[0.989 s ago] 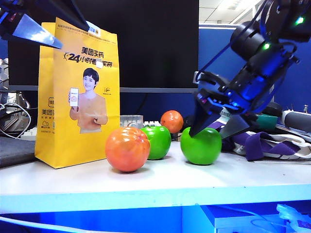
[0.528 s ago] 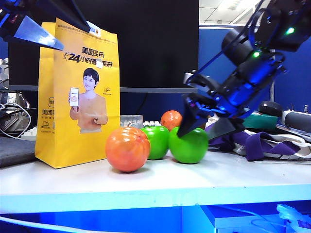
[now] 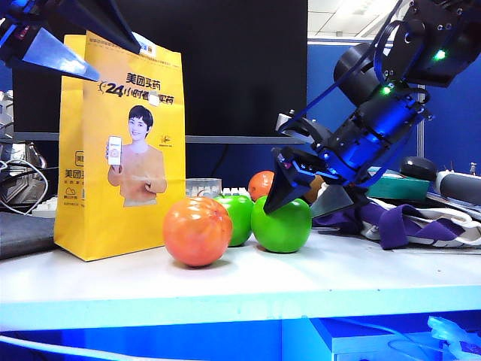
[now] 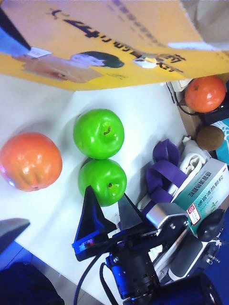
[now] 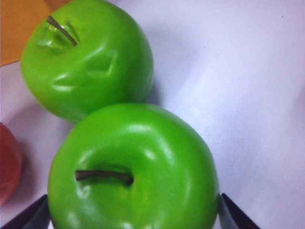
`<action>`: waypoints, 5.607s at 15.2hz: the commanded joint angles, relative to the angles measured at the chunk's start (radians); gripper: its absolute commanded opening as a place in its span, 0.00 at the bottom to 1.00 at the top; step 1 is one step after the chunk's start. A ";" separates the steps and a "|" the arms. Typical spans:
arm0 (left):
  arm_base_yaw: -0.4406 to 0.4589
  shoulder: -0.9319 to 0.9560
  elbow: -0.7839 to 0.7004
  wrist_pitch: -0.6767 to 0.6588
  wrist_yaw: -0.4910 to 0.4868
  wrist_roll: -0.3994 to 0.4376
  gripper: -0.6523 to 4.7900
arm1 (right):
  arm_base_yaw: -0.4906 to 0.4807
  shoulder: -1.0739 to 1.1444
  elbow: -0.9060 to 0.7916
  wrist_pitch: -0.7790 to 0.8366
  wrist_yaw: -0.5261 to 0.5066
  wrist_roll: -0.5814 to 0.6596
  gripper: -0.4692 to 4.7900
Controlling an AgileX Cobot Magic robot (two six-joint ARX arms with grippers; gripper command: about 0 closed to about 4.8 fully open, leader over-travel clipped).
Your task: Pick up the green apple and throw it into the yellow paper bag.
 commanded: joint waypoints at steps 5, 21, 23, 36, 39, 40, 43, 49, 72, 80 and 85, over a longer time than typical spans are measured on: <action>-0.001 0.007 0.007 0.010 0.006 -0.004 1.00 | 0.002 0.008 0.019 -0.026 0.040 0.001 0.46; -0.001 -0.026 0.386 -0.315 -0.217 0.119 1.00 | 0.003 -0.069 0.724 -0.517 -0.094 -0.052 0.47; -0.001 -0.027 0.435 -0.392 -0.349 0.170 1.00 | 0.004 -0.069 0.819 -0.565 -0.160 -0.040 0.47; -0.001 -0.026 0.443 -0.453 -0.469 0.210 1.00 | 0.154 0.237 1.169 -0.290 -0.421 0.242 0.53; -0.001 -0.026 0.443 -0.453 -0.469 0.211 1.00 | 0.192 0.297 1.230 -0.291 -0.431 0.263 0.53; -0.001 -0.026 0.443 -0.452 -0.469 0.213 1.00 | 0.203 0.298 1.230 -0.294 -0.430 0.255 0.53; -0.001 -0.026 0.443 -0.447 -0.469 0.214 1.00 | 0.213 0.299 1.230 -0.299 -0.406 0.236 0.53; -0.001 -0.026 0.443 -0.447 -0.469 0.214 1.00 | 0.207 0.299 1.230 -0.304 -0.383 0.227 0.77; 0.003 -0.340 0.344 -0.409 -0.584 0.253 1.00 | 0.037 -0.309 1.250 -1.009 -0.049 -0.453 1.00; 0.003 -0.442 0.264 -0.401 -0.554 0.196 1.00 | 0.037 -0.967 0.600 -0.613 0.248 -0.195 1.00; 0.003 -0.607 0.088 -0.309 -0.457 0.134 1.00 | 0.037 -1.361 -0.172 -0.263 0.243 0.085 1.00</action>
